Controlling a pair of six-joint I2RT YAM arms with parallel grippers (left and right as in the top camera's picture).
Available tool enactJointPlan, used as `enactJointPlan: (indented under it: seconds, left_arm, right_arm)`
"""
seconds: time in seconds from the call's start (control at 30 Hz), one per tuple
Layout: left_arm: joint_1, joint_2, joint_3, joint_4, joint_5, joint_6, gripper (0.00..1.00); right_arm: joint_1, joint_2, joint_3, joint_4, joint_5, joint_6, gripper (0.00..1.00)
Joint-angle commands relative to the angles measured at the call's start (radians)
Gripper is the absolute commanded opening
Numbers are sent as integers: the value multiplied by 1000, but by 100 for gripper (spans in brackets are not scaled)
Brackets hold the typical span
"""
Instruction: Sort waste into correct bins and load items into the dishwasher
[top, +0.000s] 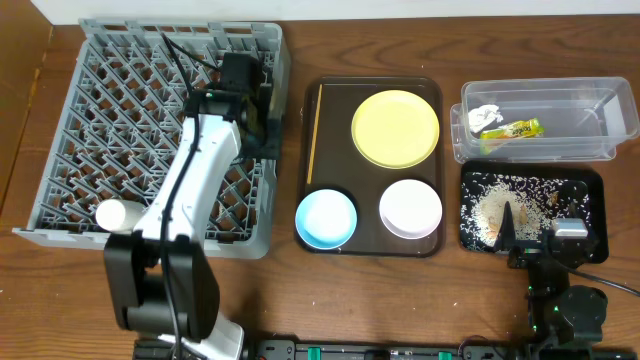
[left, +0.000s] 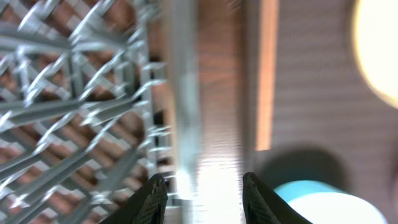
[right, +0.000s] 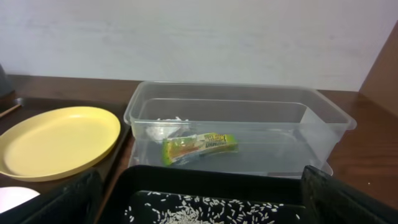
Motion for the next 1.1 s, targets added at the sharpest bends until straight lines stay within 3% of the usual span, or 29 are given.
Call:
enactJointPlan:
  seconds: [0.0, 0.2, 0.57, 0.83, 1.07]
  left_arm:
    - [-69, -30, 36, 24, 68, -41, 41]
    - [-150, 87, 15, 163, -42, 13, 41]
    - [-155, 335, 15, 392, -47, 16, 40]
    - [-156, 417, 15, 397, -47, 16, 40]
    - [-167, 423, 13, 306, 22, 10, 24]
  right_arm:
    - [-14, -4, -4, 0, -1, 11, 99]
    - [-14, -4, -4, 0, -1, 10, 99]
    - [-14, -4, -4, 0, -1, 11, 99]
    - [-14, -4, -4, 0, -1, 10, 99]
    - [-14, -4, -4, 0, -1, 11, 99]
